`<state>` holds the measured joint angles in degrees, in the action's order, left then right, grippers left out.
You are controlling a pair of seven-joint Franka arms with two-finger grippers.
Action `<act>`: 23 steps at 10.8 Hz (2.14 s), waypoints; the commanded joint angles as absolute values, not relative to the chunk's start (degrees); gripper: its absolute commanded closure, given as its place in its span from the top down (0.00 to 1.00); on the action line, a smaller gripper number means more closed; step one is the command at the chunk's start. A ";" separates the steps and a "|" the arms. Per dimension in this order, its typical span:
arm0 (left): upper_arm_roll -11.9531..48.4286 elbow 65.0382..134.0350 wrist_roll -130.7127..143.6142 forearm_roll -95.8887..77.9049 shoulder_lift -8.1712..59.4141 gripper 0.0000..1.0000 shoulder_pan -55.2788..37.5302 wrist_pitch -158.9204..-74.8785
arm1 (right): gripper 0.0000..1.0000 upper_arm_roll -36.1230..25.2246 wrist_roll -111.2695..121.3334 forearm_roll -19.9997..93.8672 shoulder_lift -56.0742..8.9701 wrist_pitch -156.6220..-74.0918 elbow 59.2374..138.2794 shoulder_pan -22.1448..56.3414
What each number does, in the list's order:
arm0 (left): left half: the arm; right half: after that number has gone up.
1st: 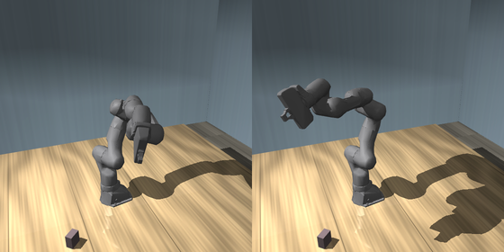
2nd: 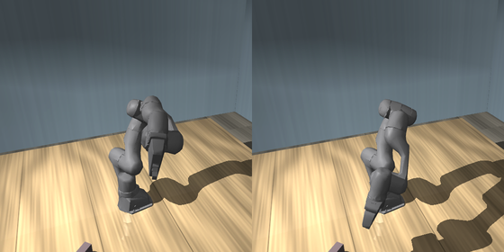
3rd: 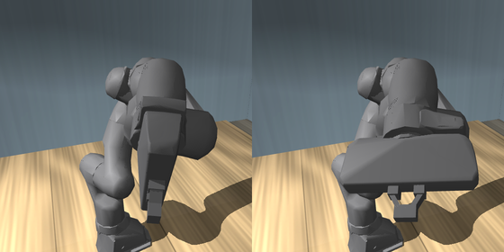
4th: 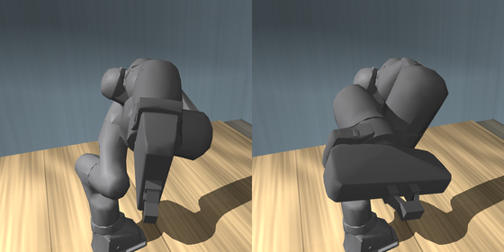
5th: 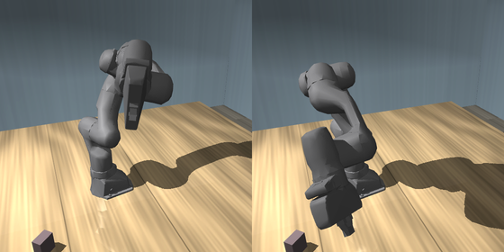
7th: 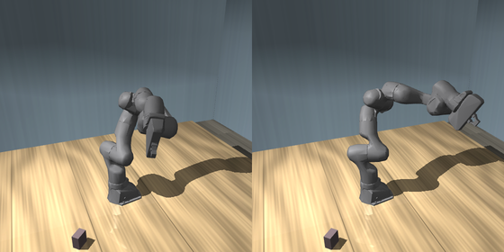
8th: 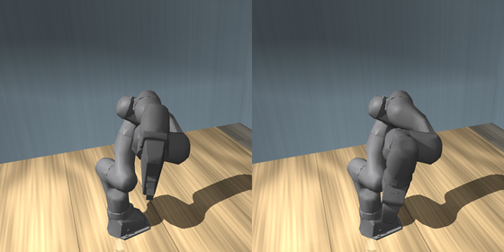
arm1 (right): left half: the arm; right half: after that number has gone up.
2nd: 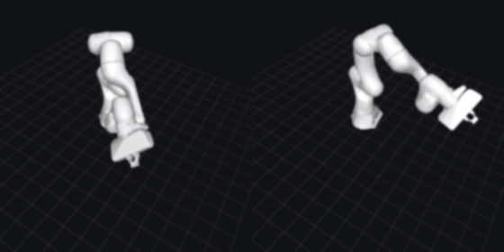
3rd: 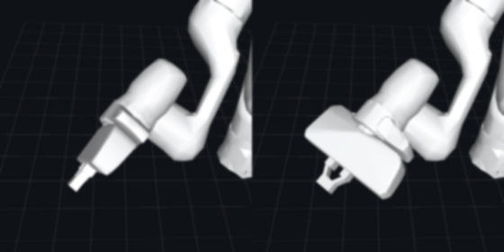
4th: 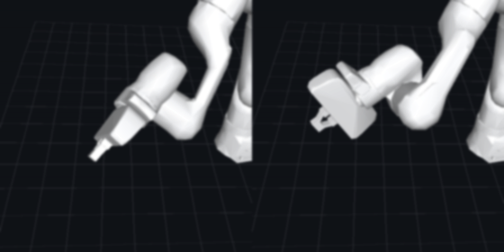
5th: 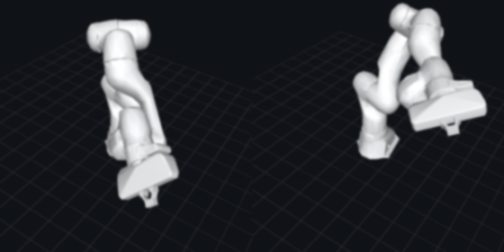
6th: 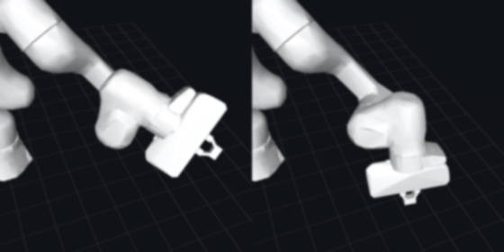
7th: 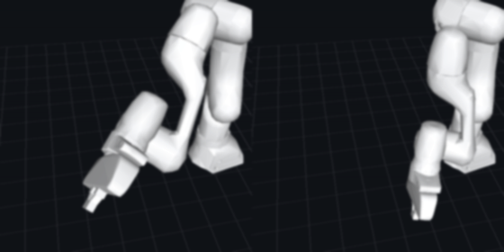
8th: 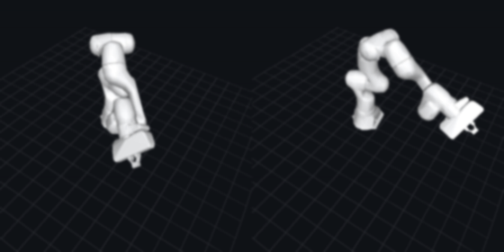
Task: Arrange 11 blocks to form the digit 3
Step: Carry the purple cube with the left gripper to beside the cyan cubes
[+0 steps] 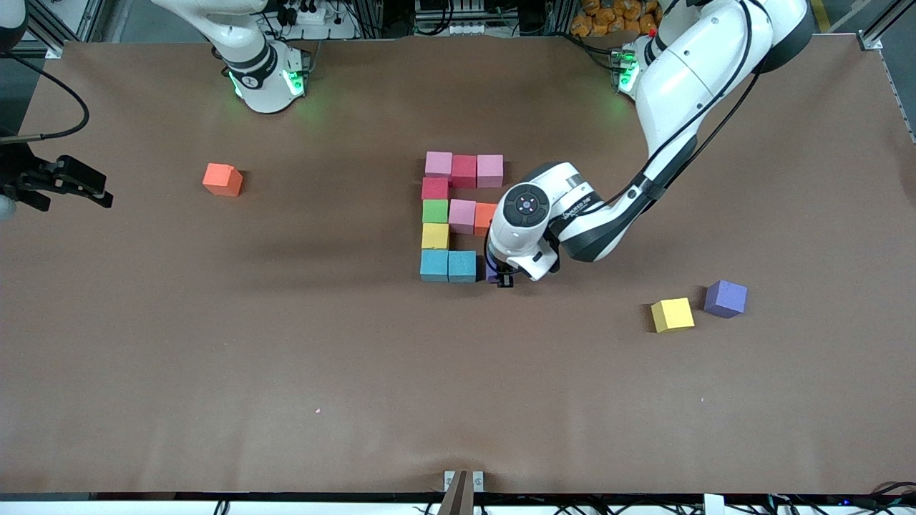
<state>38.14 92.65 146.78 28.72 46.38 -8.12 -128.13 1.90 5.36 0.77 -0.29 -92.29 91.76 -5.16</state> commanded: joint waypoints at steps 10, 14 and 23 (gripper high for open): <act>37.53 93.25 151.70 35.94 46.67 0.12 -11.16 -131.30 | 1.00 2.64 5.19 1.58 0.70 -89.91 91.32 -6.06; 36.56 93.25 151.70 37.09 47.11 0.13 -11.95 -131.75 | 1.00 2.72 5.19 1.67 0.62 -90.17 91.41 -6.06; 36.21 93.08 152.58 36.56 47.90 0.27 -12.57 -132.10 | 1.00 2.81 3.52 1.67 0.26 -90.35 91.41 -5.80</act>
<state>36.73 93.29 151.02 35.57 47.99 -11.93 -131.52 2.10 4.53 0.98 -0.03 -90.77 91.53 -5.16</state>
